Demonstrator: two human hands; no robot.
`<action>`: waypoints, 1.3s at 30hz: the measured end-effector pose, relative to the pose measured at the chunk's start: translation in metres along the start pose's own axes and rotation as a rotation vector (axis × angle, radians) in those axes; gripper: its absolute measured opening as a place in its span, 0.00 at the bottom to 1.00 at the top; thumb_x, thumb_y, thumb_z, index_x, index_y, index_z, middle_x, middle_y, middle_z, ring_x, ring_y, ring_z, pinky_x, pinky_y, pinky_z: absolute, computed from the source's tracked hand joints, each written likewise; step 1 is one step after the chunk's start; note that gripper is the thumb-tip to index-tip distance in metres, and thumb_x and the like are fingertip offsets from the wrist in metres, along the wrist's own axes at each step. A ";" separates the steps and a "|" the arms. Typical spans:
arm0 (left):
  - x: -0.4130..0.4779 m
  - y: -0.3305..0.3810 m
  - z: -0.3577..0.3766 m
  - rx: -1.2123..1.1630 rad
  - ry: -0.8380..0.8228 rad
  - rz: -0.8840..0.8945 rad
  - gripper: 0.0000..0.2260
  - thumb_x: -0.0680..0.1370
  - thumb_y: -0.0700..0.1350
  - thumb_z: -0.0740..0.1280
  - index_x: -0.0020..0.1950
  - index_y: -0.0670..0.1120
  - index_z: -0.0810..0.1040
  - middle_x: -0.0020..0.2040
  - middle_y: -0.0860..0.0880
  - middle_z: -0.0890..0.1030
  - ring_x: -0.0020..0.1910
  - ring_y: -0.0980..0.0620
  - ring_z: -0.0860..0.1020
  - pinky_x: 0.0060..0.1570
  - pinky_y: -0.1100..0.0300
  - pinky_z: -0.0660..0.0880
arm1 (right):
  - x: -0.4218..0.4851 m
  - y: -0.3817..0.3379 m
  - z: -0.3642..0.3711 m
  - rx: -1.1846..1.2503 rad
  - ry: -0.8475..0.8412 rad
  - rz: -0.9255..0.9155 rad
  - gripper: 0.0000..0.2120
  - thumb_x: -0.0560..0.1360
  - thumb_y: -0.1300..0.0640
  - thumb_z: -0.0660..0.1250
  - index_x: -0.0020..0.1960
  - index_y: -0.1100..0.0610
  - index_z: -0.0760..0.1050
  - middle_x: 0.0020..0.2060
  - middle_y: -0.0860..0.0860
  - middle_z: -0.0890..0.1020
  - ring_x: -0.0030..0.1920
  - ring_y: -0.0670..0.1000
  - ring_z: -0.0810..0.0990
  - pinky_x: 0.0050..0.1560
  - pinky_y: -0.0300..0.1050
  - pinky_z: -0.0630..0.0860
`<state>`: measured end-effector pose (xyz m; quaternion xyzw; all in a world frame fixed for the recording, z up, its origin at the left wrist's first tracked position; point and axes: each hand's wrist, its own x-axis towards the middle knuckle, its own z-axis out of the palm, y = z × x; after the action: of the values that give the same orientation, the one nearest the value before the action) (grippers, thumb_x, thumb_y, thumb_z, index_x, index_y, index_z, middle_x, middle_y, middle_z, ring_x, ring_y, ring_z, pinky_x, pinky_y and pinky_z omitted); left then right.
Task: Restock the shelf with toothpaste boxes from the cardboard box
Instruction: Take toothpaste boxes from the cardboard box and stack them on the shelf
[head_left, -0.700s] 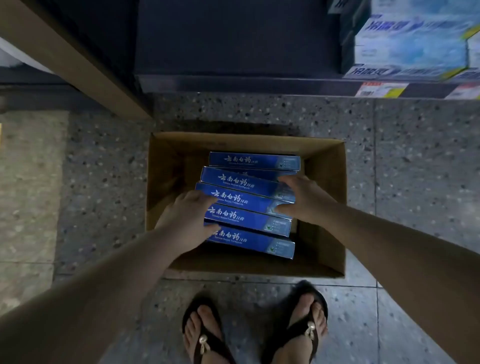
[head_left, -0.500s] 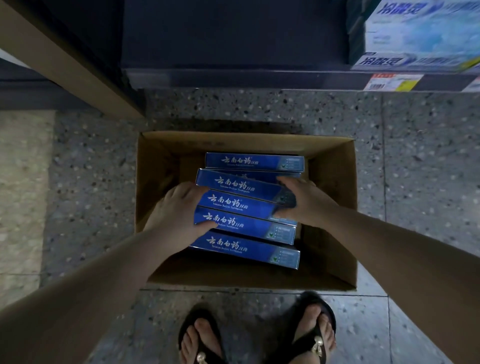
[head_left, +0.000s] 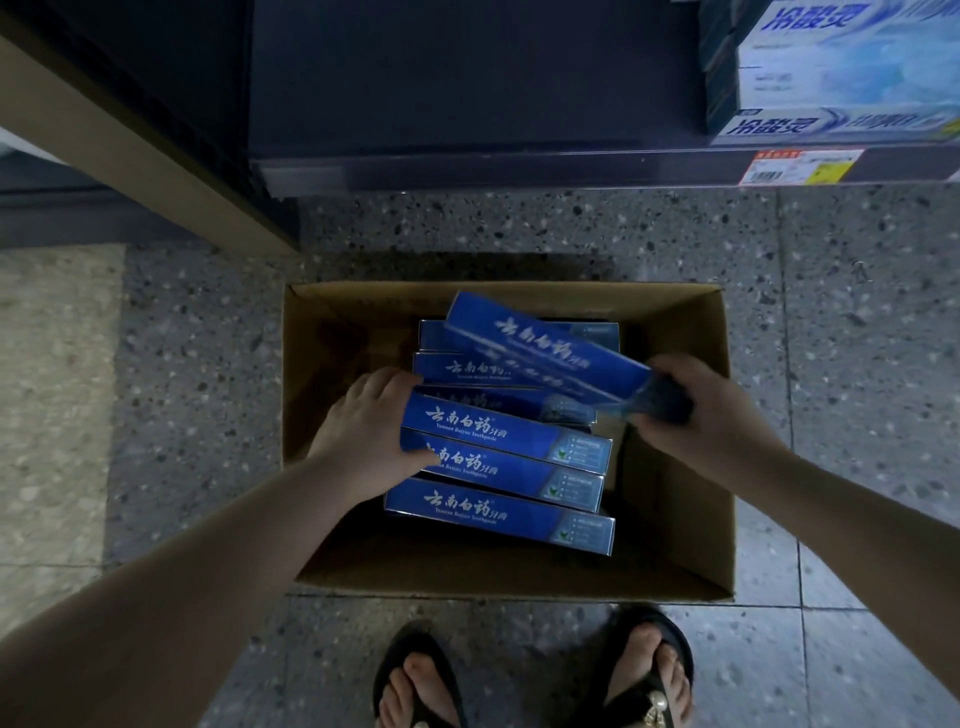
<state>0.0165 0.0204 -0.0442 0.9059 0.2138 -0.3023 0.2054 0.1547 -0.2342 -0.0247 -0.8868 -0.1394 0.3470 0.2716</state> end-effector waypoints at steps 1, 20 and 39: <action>0.005 0.001 0.001 0.042 -0.046 0.026 0.40 0.67 0.56 0.71 0.73 0.52 0.53 0.75 0.50 0.58 0.74 0.48 0.55 0.71 0.48 0.57 | -0.005 0.001 -0.008 0.020 0.052 0.005 0.21 0.68 0.62 0.71 0.56 0.48 0.68 0.37 0.41 0.72 0.37 0.41 0.72 0.33 0.33 0.66; -0.063 0.008 -0.053 -0.323 0.072 0.140 0.14 0.68 0.51 0.70 0.53 0.53 0.75 0.51 0.56 0.72 0.48 0.54 0.76 0.43 0.62 0.70 | -0.077 -0.055 -0.077 0.150 0.205 -0.066 0.20 0.66 0.61 0.72 0.47 0.41 0.70 0.35 0.41 0.80 0.38 0.34 0.77 0.34 0.29 0.71; -0.382 0.190 -0.374 -0.344 0.199 0.498 0.19 0.60 0.62 0.67 0.48 0.61 0.69 0.47 0.62 0.72 0.48 0.58 0.74 0.44 0.77 0.66 | -0.430 -0.259 -0.397 0.202 0.552 -0.112 0.14 0.54 0.42 0.65 0.40 0.40 0.71 0.38 0.29 0.78 0.36 0.33 0.76 0.34 0.24 0.68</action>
<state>0.0087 -0.0491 0.5185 0.9074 0.0527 -0.1123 0.4015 0.1039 -0.3637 0.6000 -0.9070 -0.0738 0.0892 0.4048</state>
